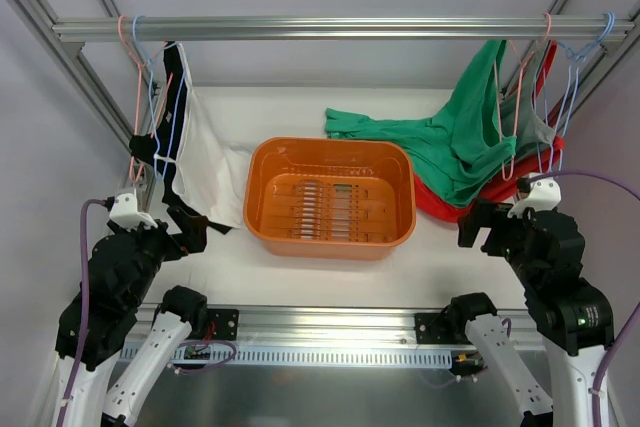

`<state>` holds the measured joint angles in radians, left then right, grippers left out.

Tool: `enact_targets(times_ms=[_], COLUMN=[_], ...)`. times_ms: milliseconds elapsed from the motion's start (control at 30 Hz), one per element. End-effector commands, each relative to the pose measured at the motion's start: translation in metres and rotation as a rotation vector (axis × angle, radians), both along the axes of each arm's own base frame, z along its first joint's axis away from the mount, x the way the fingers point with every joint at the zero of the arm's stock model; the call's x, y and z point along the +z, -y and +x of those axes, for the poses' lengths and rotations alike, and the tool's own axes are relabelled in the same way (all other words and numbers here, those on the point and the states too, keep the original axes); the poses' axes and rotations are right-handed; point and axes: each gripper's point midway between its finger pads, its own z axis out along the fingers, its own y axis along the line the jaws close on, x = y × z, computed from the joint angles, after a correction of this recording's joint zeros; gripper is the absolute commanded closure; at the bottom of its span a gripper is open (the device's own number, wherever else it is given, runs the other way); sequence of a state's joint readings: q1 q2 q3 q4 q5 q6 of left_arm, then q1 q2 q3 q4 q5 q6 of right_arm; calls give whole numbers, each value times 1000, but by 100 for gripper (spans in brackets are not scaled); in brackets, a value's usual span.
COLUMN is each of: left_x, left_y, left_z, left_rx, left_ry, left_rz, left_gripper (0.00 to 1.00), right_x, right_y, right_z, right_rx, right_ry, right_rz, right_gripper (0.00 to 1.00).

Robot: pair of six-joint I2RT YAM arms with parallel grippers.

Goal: Remove the tank top from the hanger

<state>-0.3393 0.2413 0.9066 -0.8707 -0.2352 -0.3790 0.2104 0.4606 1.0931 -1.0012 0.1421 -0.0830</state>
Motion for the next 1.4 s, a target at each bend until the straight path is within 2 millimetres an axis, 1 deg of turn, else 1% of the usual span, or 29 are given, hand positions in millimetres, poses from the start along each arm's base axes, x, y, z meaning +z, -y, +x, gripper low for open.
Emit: enact_targets(times_ms=[0, 100, 133, 233, 333, 367, 400, 433, 467, 500, 533, 567, 600, 633, 667, 700, 733, 800, 833, 867, 900, 933, 1000, 1033, 1067, 1233, 1267, 1333, 1367], left_x=[7, 8, 8, 8, 7, 8, 7, 7, 7, 8, 7, 7, 7, 6, 6, 6, 5, 5, 4, 5, 5, 5, 5, 5, 5, 5, 5, 5, 5], left_y=[3, 3, 3, 3, 4, 4, 4, 4, 4, 4, 4, 4, 4, 5, 5, 5, 5, 6, 6, 6, 6, 6, 6, 6, 6, 6, 6, 6, 6], left_z=[3, 2, 2, 3, 4, 4, 3, 3, 4, 4, 4, 4, 4, 5, 5, 5, 6, 6, 6, 6, 6, 6, 5, 5, 5, 5, 5, 5, 5], left_rx=[-8, -10, -7, -7, -8, -8, -10, -10, -9, -10, -10, -10, -11, -12, -13, -11, -14, -16, -16, -14, -16, -16, -17, -17, -17, -14, -14, -14, -14], left_ry=[36, 41, 43, 42, 34, 37, 37, 36, 36, 37, 34, 33, 33, 28, 27, 25, 21, 19, 16, 19, 19, 23, 26, 29, 28, 30, 30, 30, 30], left_rz=[-24, -26, -26, -25, -23, -24, -23, -22, -22, -24, -23, -23, -23, -20, -21, -21, -18, -18, -17, -18, -20, -21, -24, -25, -24, -28, -28, -28, -28], left_gripper=[1, 1, 1, 1, 1, 1, 1, 1, 1, 1, 1, 1, 1, 2, 1, 1, 1, 1, 1, 1, 1, 1, 1, 1, 1, 1, 1, 1, 1], right_x=[15, 22, 27, 39, 53, 66, 67, 73, 88, 94, 95, 101, 117, 118, 123, 137, 135, 141, 145, 146, 147, 144, 138, 139, 131, 125, 129, 129, 131], right_y=[4, 4, 2, -4, -6, -5, -6, -1, 3, 6, 12, 13, 15, 15, 17, 19, 20, 24, 26, 28, 35, 37, 42, 47, 48, 56, 63, 63, 61], right_z=[1, 2, 1, 5, 16, 17, 27, 31, 34, 38, 48, 53, 55, 67, 73, 77, 93, 108, 123, 130, 138, 153, 169, 175, 186, 209, 211, 217, 218], right_rx=[-9, -8, 0, 42, 58, 71, 75, 46, 29, 15, -23, -36, -30, -36, -42, -54, -53, -56, -58, -63, -81, -75, -71, -90, -88, -99, -121, -105, -98], right_ry=[33, 44, 58, 80, 79, 102, 74, 72, 100, 98, 75, 80, 110, 88, 85, 109, 73, 59, 51, 43, 33, 9, -19, -24, -52, -67, -57, -53, -44], right_rz=[-15, -18, -11, -10, -35, -57, -75, -96, -105, -122, -151, -160, -181, -203, -221, -230, -265, -273, -283, -286, -289, -301, -302, -309, -323, -343, -325, -295, -285], right_gripper=[0, 0, 1, 1, 1, 1, 1, 1, 1, 1, 7, 12, 13, 15, 17, 18, 20, 24, 24, 24, 26, 27, 30, 31, 32, 44, 44, 50, 56])
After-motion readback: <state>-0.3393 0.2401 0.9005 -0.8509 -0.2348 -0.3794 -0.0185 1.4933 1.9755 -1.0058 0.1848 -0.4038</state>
